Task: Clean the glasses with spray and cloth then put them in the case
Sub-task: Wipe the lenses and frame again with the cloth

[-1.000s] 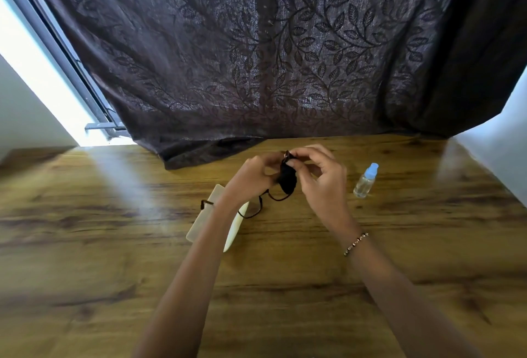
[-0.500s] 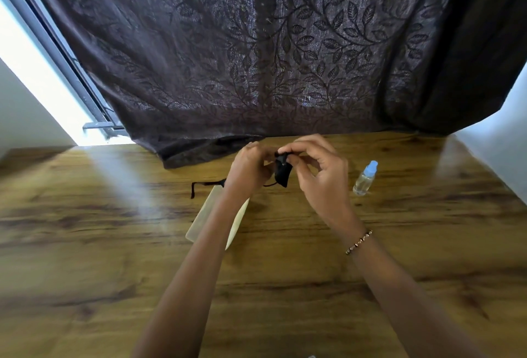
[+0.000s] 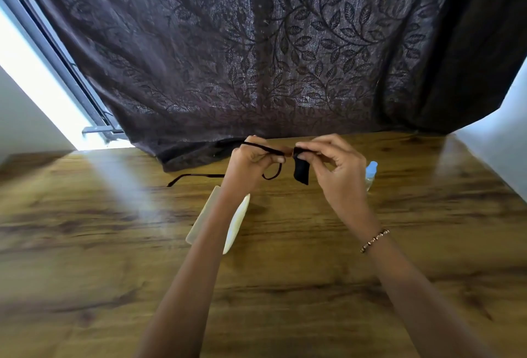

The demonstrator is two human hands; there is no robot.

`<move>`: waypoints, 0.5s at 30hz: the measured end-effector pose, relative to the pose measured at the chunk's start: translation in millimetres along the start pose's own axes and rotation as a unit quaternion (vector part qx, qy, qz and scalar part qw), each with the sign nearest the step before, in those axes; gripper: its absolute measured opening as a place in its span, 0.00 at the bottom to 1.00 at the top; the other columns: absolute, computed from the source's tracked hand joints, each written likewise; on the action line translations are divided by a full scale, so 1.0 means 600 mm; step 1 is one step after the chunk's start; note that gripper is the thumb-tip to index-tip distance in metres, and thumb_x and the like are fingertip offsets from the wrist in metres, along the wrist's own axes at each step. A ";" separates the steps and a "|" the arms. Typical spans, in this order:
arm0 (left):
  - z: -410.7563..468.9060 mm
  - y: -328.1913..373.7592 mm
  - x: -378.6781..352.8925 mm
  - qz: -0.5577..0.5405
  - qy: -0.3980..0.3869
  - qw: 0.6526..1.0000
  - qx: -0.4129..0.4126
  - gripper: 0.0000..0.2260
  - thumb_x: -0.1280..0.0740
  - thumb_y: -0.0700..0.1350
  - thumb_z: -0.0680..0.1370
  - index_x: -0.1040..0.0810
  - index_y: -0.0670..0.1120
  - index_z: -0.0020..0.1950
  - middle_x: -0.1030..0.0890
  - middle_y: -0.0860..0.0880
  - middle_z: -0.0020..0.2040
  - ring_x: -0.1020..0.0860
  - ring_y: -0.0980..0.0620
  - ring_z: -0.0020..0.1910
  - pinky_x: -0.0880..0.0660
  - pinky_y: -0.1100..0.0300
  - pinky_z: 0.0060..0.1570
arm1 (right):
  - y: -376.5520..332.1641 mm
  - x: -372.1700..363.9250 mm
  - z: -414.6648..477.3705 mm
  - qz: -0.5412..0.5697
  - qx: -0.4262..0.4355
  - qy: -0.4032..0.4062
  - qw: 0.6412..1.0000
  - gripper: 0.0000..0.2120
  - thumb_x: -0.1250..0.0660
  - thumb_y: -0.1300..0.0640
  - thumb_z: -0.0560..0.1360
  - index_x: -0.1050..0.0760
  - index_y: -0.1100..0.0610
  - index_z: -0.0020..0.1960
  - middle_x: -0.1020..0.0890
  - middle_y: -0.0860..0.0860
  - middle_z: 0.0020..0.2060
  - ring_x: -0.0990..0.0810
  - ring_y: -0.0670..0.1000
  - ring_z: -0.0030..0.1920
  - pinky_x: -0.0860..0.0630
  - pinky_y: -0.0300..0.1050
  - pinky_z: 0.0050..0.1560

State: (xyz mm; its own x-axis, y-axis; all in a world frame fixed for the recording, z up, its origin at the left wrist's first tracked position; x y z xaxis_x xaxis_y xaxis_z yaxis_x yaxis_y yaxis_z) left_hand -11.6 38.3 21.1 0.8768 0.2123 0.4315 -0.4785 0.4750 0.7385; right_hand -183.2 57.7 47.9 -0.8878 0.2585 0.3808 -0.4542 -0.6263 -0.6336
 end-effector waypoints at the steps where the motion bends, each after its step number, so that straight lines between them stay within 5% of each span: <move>1: 0.002 0.002 -0.001 -0.010 0.002 1.000 -0.003 0.10 0.29 0.37 0.70 0.17 0.48 0.49 0.22 0.65 0.44 0.23 0.60 0.47 0.26 0.63 0.49 | -0.003 -0.002 -0.001 -0.008 0.003 -0.005 1.000 0.08 0.27 0.65 0.72 0.16 0.60 0.51 0.19 0.50 0.44 0.22 0.41 0.45 0.28 0.27 0.47; 4: 0.003 0.008 -0.008 -0.005 0.007 1.000 -0.023 0.07 0.31 0.37 0.72 0.18 0.43 0.50 0.23 0.52 0.48 0.22 0.48 0.47 0.25 0.60 0.50 | -0.015 -0.010 -0.001 -0.028 0.023 -0.025 0.999 0.09 0.27 0.64 0.72 0.17 0.61 0.53 0.19 0.49 0.45 0.22 0.41 0.45 0.29 0.26 0.48; 6: 0.002 0.007 -0.012 0.003 0.014 0.999 -0.038 0.09 0.32 0.35 0.73 0.21 0.43 0.52 0.24 0.47 0.50 0.23 0.48 0.49 0.26 0.62 0.52 | -0.022 -0.013 0.002 -0.032 0.032 -0.032 0.998 0.10 0.28 0.65 0.73 0.17 0.61 0.53 0.19 0.51 0.45 0.22 0.44 0.45 0.28 0.28 0.50; 9: 0.001 0.004 -0.015 0.000 0.022 0.999 -0.043 0.10 0.34 0.33 0.74 0.21 0.42 0.53 0.25 0.47 0.52 0.24 0.48 0.50 0.25 0.51 0.54 | -0.027 -0.017 0.007 -0.052 0.059 -0.041 0.996 0.10 0.27 0.65 0.72 0.17 0.62 0.53 0.18 0.53 0.44 0.20 0.49 0.45 0.25 0.36 0.50; 12: -0.006 0.014 -0.016 -0.015 0.028 0.999 -0.039 0.14 0.34 0.33 0.74 0.24 0.50 0.52 0.25 0.46 0.50 0.23 0.46 0.48 0.24 0.42 0.51 | -0.031 -0.019 0.010 -0.061 0.068 -0.050 0.995 0.10 0.27 0.66 0.71 0.16 0.63 0.52 0.18 0.54 0.43 0.20 0.52 0.44 0.22 0.45 0.49; 15: 0.005 0.021 -0.012 -0.028 0.043 0.998 -0.027 0.27 0.34 0.31 0.73 0.26 0.65 0.52 0.24 0.41 0.49 0.23 0.42 0.46 0.23 0.50 0.51 | -0.043 -0.019 0.012 -0.066 0.071 -0.042 0.994 0.08 0.26 0.67 0.71 0.16 0.64 0.50 0.18 0.56 0.42 0.19 0.54 0.43 0.21 0.48 0.47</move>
State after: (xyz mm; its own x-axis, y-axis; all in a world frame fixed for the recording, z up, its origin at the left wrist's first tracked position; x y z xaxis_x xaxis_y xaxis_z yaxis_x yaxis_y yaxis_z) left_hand -24.2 40.0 28.7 0.9041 0.2563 0.3419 -0.4273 0.5335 0.7300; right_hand -160.8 65.9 64.8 -0.8093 0.2863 0.5129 -0.5453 -0.6908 -0.4748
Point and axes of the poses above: each hand's wrist, its own z-axis towards the middle knuckle, its own x-axis out of the back of the hand, y = z × x, the point moved 4 cm from there along z, towards the middle knuckle
